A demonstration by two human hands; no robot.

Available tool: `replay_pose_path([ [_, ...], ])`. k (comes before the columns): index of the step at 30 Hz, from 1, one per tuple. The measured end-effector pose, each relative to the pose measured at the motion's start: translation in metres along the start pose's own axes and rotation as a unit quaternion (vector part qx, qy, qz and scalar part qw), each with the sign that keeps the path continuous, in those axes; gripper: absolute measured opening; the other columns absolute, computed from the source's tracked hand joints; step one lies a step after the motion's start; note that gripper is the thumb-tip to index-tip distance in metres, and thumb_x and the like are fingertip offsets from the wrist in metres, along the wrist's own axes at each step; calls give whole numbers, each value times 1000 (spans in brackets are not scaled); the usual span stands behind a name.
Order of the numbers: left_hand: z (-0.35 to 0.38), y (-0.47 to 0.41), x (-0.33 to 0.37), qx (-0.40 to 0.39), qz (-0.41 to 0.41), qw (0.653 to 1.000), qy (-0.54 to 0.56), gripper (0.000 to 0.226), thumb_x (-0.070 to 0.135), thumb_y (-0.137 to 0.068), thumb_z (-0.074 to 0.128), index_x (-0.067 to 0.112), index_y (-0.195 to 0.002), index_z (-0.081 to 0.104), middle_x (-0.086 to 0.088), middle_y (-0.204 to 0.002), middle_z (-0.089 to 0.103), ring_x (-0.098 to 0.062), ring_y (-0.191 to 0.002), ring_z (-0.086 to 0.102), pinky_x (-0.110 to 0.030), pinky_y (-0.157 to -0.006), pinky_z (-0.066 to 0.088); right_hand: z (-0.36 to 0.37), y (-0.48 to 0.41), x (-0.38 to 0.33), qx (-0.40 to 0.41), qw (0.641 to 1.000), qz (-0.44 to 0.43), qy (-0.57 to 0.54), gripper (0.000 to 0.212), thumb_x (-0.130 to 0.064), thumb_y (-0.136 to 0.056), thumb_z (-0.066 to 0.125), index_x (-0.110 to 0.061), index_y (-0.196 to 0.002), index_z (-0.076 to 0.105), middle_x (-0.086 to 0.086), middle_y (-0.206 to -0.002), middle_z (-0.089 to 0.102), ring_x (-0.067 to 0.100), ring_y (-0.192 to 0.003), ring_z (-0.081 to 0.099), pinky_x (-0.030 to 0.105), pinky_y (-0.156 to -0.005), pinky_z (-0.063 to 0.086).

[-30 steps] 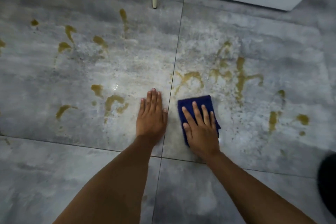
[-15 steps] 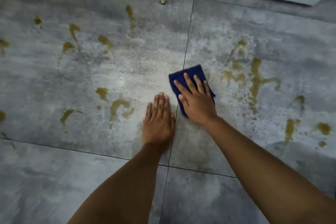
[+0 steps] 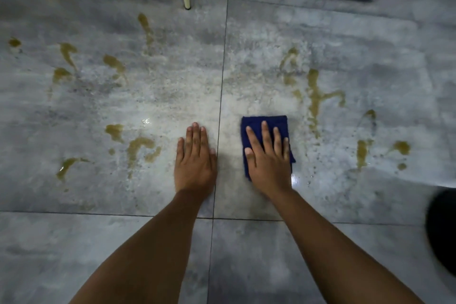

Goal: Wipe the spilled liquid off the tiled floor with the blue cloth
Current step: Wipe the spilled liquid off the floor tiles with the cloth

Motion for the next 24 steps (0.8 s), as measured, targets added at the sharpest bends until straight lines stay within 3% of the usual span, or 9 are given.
replay_pose_path([
  [3, -2, 1, 2, -14, -5, 1000, -8, 58, 33, -101, 12, 7, -151, -4, -11, -161, -6, -17, -146, -16, -35, -116, -18, -8, -6, 51, 5, 998, 67, 4, 52, -44, -101, 23, -34, -152, 13, 2, -162, 6, 30, -148, 5, 49, -118, 0],
  [6, 0, 7, 47, -33, 88, 996, 3, 57, 32, -102, 15, 8, -152, 1, -10, -160, -5, -16, -145, -15, -33, -112, -26, -10, 56, 104, 34, 981, 192, -23, 52, -42, -101, 25, -30, -152, 17, 5, -161, 10, 32, -147, 7, 53, -118, 5],
  [8, 10, 16, 92, -48, 131, 990, 26, 57, 30, -102, 21, 6, -152, 6, -12, -160, 0, -19, -147, -9, -34, -114, -23, -8, 110, 106, 52, 968, 242, -30, 53, -42, -101, 26, -28, -151, 22, 9, -160, 17, 35, -145, 15, 55, -116, 10],
  [12, 30, 20, 132, -51, 143, 988, 13, 57, 33, -102, 15, 9, -151, 0, -10, -162, -1, -20, -148, -7, -38, -117, -15, 8, 146, 76, 18, 978, 208, -14, 54, -43, -99, 22, -29, -151, 18, 7, -159, 19, 35, -145, 18, 53, -115, 12],
  [15, 29, 17, 125, -34, 134, 990, 3, 58, 33, -101, 14, 9, -152, 5, -8, -162, 2, -18, -149, -4, -39, -119, -9, -3, 112, 92, 18, 989, 145, 2, 53, -43, -100, 23, -33, -151, 18, 3, -160, 16, 31, -146, 15, 50, -116, 11],
  [17, 31, 18, 128, -47, 137, 989, 8, 58, 33, -101, 15, 10, -153, 5, -6, -162, 1, -17, -149, -6, -39, -119, -9, -9, 95, 135, 7, 983, 186, 1, 52, -44, -101, 21, -36, -152, 12, 1, -162, 8, 29, -148, 7, 49, -118, 5],
  [20, 30, 19, 131, -55, 137, 989, 10, 58, 33, -101, 17, 11, -153, 2, -5, -162, -3, -16, -148, -8, -38, -119, -11, -13, 125, 195, 29, 944, 327, -35, 53, -42, -101, 24, -33, -152, 10, 5, -162, 7, 30, -147, 6, 51, -118, 5],
  [22, 30, 19, 129, -54, 132, 990, 11, 58, 33, -101, 17, 11, -153, 2, -5, -162, -3, -16, -148, -8, -38, -119, -12, -13, 167, 191, 63, 920, 385, -38, 52, -39, -101, 27, -28, -152, 17, 11, -160, 17, 35, -145, 15, 55, -116, 12],
  [24, 31, 20, 130, -54, 131, 990, 8, 58, 33, -101, 15, 11, -153, 1, -6, -162, -4, -17, -148, -9, -39, -119, -11, -1, 196, 154, 55, 922, 381, -43, 54, -41, -99, 25, -26, -151, 23, 13, -157, 24, 38, -143, 23, 57, -114, 16],
])
Point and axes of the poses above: each hand's wrist, its own y-axis away from the middle knuckle, its own z-axis out of the palm, x = y × z, the point moved 9 cm from there along -y, towards the middle knuckle
